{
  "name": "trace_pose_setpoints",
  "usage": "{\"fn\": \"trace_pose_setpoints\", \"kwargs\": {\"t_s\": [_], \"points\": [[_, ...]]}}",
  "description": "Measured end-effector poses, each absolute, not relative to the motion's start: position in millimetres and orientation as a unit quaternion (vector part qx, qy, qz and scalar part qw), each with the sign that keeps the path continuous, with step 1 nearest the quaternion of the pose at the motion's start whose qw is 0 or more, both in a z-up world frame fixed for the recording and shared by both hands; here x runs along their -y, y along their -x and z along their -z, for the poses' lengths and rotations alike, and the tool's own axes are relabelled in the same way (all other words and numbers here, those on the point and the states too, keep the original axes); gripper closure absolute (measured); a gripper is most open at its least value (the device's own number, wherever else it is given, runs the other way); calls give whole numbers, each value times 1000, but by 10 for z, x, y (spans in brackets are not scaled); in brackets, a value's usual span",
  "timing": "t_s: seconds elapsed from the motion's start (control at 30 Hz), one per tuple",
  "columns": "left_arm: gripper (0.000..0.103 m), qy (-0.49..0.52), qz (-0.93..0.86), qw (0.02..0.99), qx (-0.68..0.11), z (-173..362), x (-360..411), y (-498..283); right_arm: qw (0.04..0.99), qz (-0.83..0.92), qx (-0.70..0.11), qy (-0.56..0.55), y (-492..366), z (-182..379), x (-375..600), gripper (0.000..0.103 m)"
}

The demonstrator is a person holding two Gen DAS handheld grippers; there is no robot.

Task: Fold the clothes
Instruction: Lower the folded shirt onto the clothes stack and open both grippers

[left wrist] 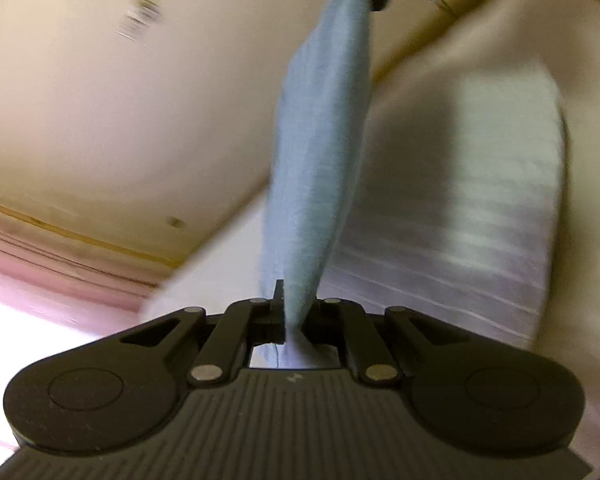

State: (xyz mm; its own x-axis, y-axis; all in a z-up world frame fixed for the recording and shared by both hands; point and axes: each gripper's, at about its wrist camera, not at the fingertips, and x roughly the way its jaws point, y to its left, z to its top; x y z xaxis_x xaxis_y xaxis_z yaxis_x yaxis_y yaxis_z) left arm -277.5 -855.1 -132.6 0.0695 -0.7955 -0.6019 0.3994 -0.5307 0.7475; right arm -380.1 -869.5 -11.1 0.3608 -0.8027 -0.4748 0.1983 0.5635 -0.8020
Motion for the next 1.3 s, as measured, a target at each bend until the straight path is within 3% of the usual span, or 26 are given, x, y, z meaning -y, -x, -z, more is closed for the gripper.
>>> {"fn": "trace_pose_setpoints", "kwargs": {"t_s": [0.13, 0.27, 0.4, 0.5, 0.63, 0.8, 0.93, 1.07, 1.17, 1.3], "points": [[95, -602, 668, 414, 143, 1990, 8377, 2830, 765, 262, -523, 270, 3804, 1166, 8703, 97], [89, -593, 664, 431, 146, 2024, 8205, 2724, 767, 245, -535, 255, 3916, 1578, 8544, 92], [88, -586, 666, 436, 151, 1933, 8129, 2664, 768, 255, -527, 261, 4064, 1517, 8479, 85], [97, -586, 668, 431, 157, 1915, 8152, 2701, 767, 257, -531, 255, 4101, 1492, 8480, 85], [98, -574, 667, 442, 174, 1832, 8054, 2684, 763, 262, -535, 251, 4111, 1458, 8433, 98], [98, -580, 671, 432, 162, 1997, 7865, 2738, 764, 282, -522, 254, 4302, 1233, 8144, 100], [90, -582, 669, 435, 156, 2077, 7818, 2743, 750, 261, -553, 252, 4317, 1516, 8026, 100], [82, -581, 666, 442, 155, 2040, 7660, 2657, 739, 261, -565, 259, 4316, 1636, 7987, 94], [82, -577, 666, 444, 162, 2142, 7743, 2865, 738, 277, -561, 253, 4431, 1552, 7952, 82], [83, -578, 669, 437, 168, 2185, 7785, 2976, 735, 280, -564, 252, 4523, 1578, 7948, 80]]}}
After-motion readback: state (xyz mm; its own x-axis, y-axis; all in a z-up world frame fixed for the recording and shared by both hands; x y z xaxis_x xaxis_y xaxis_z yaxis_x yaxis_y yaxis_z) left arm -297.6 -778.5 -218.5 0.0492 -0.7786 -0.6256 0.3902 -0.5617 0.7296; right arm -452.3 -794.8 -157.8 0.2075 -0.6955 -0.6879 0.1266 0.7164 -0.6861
